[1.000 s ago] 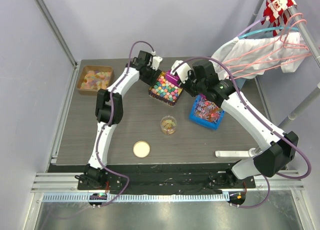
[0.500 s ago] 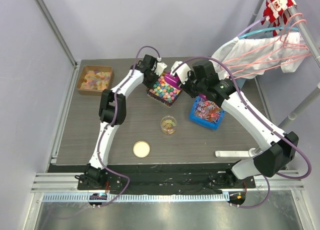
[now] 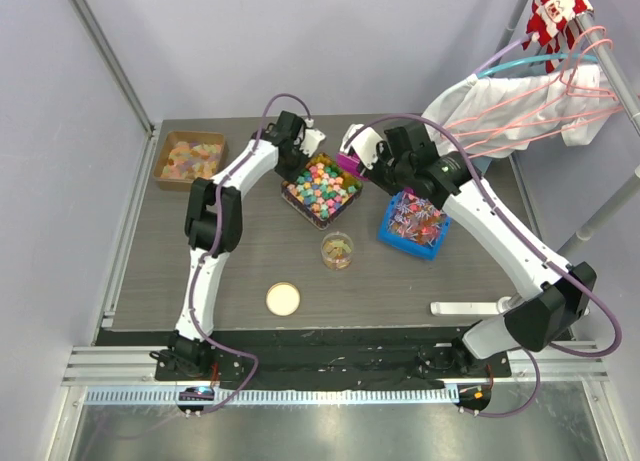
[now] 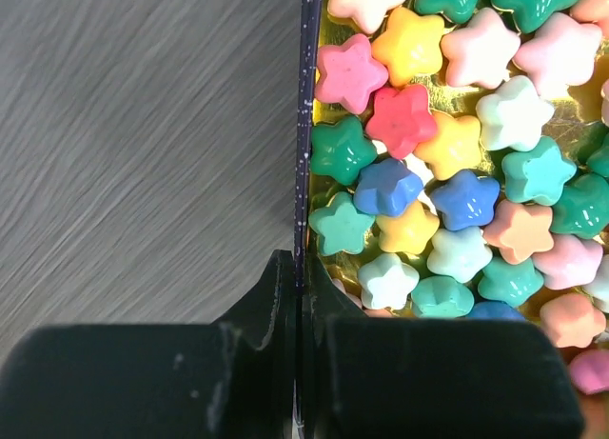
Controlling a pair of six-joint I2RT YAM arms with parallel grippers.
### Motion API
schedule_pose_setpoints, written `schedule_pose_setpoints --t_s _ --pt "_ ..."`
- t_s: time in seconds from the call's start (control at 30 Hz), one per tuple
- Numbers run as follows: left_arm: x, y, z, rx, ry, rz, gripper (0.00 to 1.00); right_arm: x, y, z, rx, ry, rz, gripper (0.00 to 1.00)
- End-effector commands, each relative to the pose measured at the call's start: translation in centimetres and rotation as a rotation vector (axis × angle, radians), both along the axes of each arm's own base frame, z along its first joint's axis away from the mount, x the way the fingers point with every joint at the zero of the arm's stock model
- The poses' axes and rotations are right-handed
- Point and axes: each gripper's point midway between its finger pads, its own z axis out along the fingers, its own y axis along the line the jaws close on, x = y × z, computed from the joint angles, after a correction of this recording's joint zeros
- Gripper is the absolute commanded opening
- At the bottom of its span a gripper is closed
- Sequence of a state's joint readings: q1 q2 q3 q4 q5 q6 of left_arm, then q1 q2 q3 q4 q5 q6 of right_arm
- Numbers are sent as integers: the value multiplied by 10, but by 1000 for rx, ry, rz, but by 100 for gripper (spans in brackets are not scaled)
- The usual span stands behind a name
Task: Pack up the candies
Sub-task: Pick up the storage box at the center of the board, then scoop the fake candies from the storage box.
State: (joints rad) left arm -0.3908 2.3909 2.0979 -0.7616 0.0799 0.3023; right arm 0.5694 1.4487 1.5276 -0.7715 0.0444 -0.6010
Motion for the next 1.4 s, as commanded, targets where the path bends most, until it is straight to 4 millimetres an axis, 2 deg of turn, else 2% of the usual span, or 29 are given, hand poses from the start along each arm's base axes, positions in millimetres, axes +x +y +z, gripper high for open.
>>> schedule_pose_setpoints --t_s 0.0,0.03,0.07,0.1,0.13,0.17,0.23,0.27,0.37,0.4,0.6,0.8,0.93,1.27,1.37 --pt "26 47 75 16 -183 143 0 12 -3 9 -57 -38 -33 1" --pt "27 53 91 7 -218 163 0 16 -2 4 -76 -30 -39 1" --pt "28 59 96 13 -240 184 0 17 0 2 -89 -31 -42 1" --pt "23 62 89 24 -233 186 0 19 1 0 -111 -36 -50 1" --pt "26 61 98 8 -276 191 0 21 3 1 -123 -45 -49 1" --pt "25 62 109 -5 -299 201 0 25 7 -6 -144 -36 -51 1" --pt "21 62 108 -15 -295 203 0 31 11 -2 -188 -67 -64 1" --pt "20 62 109 -19 -294 203 0 36 14 -14 -240 -52 -54 1" --pt "16 58 108 -38 -277 197 0 43 22 -18 -329 -65 -42 1" --pt "14 56 108 -51 -269 198 0 47 27 -27 -366 -58 -30 1" --pt "6 52 100 -73 -237 196 0 61 52 -42 -524 -110 20 1" --pt "3 52 100 -78 -234 204 0 72 61 -50 -686 -141 69 1" --pt "1 48 105 -107 -231 194 0 73 68 -65 -770 -126 137 1" --pt "-9 36 112 -144 -219 163 0 93 84 -86 -877 -142 211 1" --pt "-14 33 115 -144 -217 153 0 99 85 -85 -921 -164 219 1"
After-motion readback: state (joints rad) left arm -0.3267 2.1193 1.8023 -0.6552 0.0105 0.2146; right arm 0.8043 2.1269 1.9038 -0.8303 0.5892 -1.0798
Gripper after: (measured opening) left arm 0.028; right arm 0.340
